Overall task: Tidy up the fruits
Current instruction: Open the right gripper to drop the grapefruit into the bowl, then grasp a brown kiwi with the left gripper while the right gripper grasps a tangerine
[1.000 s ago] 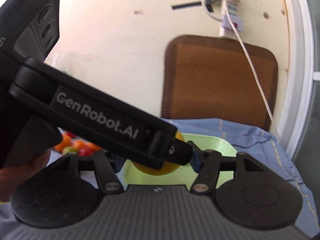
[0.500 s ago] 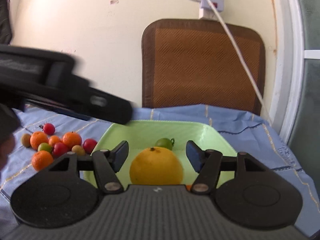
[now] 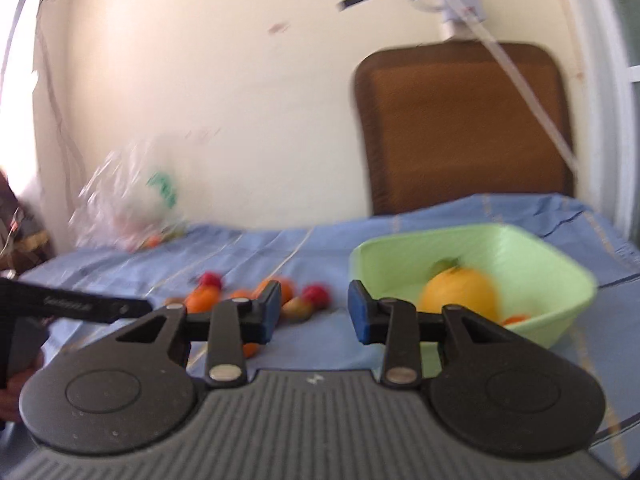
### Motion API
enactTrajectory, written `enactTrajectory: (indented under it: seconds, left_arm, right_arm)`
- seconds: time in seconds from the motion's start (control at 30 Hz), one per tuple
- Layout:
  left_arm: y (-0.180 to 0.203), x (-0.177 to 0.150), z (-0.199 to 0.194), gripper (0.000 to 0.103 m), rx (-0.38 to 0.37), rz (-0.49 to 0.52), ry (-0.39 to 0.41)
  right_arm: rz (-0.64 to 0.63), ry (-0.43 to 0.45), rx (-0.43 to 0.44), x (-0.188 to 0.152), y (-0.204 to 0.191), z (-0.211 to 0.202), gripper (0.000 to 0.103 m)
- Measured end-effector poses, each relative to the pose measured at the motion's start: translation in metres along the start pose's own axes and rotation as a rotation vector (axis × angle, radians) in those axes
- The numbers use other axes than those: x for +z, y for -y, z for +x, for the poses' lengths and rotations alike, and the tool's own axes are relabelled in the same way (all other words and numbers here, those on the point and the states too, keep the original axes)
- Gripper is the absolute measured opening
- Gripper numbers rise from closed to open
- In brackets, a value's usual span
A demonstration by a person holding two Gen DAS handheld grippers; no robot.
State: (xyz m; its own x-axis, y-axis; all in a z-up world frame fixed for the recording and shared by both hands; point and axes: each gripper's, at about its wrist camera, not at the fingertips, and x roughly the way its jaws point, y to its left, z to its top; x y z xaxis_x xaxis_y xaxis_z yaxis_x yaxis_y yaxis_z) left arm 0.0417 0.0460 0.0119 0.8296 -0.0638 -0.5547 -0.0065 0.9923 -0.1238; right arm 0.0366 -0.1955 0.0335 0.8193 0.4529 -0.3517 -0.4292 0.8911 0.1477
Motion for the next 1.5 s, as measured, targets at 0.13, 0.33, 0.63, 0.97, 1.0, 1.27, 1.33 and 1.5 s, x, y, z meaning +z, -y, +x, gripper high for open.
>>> enactTrajectory:
  seconds: [0.13, 0.33, 0.63, 0.97, 1.0, 1.27, 1.33, 1.5]
  left_arm:
    - [-0.011, -0.008, -0.006, 0.096, -0.062, -0.022, 0.029]
    - [-0.013, -0.011, -0.008, 0.096, -0.09, -0.034, 0.027]
    - [0.006, 0.006, 0.019, 0.08, -0.127, 0.103, -0.004]
    - [0.0, 0.006, 0.035, 0.028, -0.152, 0.058, -0.061]
    - [0.001, 0.004, 0.032, 0.028, -0.152, 0.054, -0.059]
    - [0.023, -0.035, -0.02, 0.028, -0.276, 0.09, -0.069]
    - [0.033, -0.041, -0.028, 0.028, -0.286, 0.113, -0.061]
    - [0.051, -0.047, -0.03, 0.037, -0.263, 0.188, -0.052]
  right_arm:
    - [-0.103, -0.089, 0.0, -0.005, -0.033, 0.028, 0.042]
    - [-0.129, -0.195, -0.027, -0.002, -0.04, 0.065, 0.052]
    - [-0.071, -0.188, -0.039, -0.011, -0.04, 0.046, 0.039]
    - [-0.008, -0.18, -0.014, -0.011, -0.033, 0.043, 0.04]
    - [-0.008, -0.179, -0.013, -0.011, -0.032, 0.042, 0.04]
    - [-0.039, -0.158, -0.057, -0.023, -0.03, 0.009, 0.04]
    - [-0.079, -0.158, -0.073, -0.028, -0.034, -0.003, 0.04]
    - [-0.111, -0.17, -0.093, -0.034, -0.037, -0.007, 0.041]
